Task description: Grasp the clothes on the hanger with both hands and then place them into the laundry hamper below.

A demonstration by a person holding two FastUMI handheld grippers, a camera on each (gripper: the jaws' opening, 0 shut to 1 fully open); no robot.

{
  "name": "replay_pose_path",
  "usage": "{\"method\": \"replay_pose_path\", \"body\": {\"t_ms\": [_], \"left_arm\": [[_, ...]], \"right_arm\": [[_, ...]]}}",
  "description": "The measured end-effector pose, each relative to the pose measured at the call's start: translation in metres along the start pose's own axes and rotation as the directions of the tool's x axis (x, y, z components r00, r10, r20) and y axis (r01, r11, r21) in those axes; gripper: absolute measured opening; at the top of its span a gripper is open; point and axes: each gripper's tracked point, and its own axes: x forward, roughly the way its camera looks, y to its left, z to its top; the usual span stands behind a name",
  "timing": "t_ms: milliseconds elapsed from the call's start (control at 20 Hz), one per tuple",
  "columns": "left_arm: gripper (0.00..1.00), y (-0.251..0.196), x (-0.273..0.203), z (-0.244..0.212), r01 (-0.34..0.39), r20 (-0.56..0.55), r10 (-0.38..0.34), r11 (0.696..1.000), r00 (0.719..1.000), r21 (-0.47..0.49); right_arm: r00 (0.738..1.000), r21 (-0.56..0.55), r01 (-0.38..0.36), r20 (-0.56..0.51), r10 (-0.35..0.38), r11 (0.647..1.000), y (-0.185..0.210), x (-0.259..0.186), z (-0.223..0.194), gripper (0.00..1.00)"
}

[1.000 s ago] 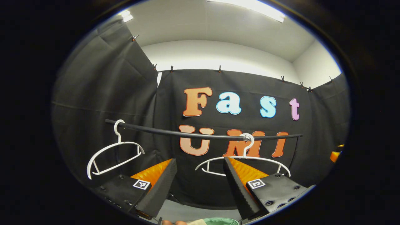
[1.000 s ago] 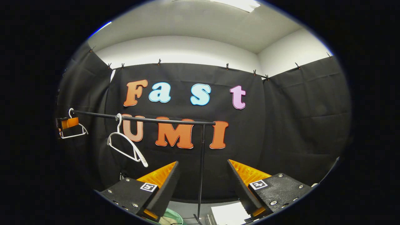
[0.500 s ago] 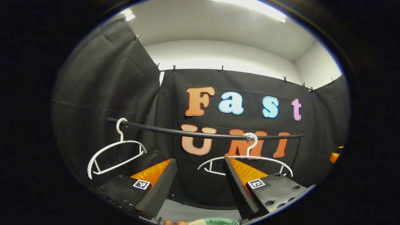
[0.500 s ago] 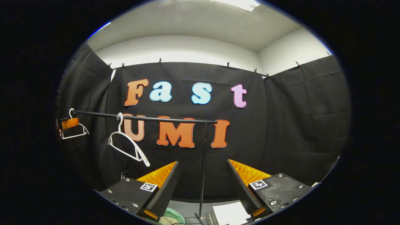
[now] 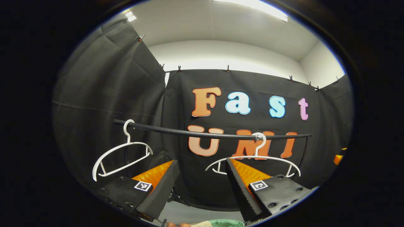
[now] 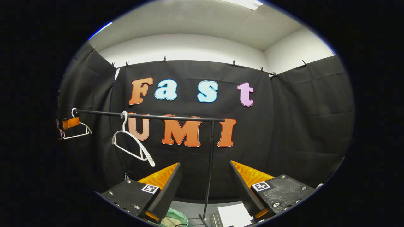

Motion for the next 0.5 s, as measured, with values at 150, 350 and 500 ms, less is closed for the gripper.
{"method": "replay_pose_path", "body": {"t_ms": [150, 350, 500], "left_arm": [[0.94, -0.0004, -0.0003, -0.0011, 0.001, -0.003, -0.001, 1.0, 1.0, 0.002], [1.0, -0.001, 0.0001, 0.002, 0.001, 0.001, -0.001, 1.0, 1.0, 0.006], [0.97, -0.0018, 0.0016, 0.0045, 0.0, 0.011, -0.001, 1.0, 1.0, 0.007]], "right_arm": [[1.0, -0.001, 0.001, -0.002, -0.001, 1.0, -0.001, 0.0014, -0.0008, 0.92], [1.0, 0.001, -0.002, 0.001, 0.002, 1.0, -0.0002, 0.001, -0.0009, 0.92], [1.0, 0.004, -0.006, 0.002, 0.006, 1.0, 0.001, 0.0011, -0.0018, 0.92]]}}
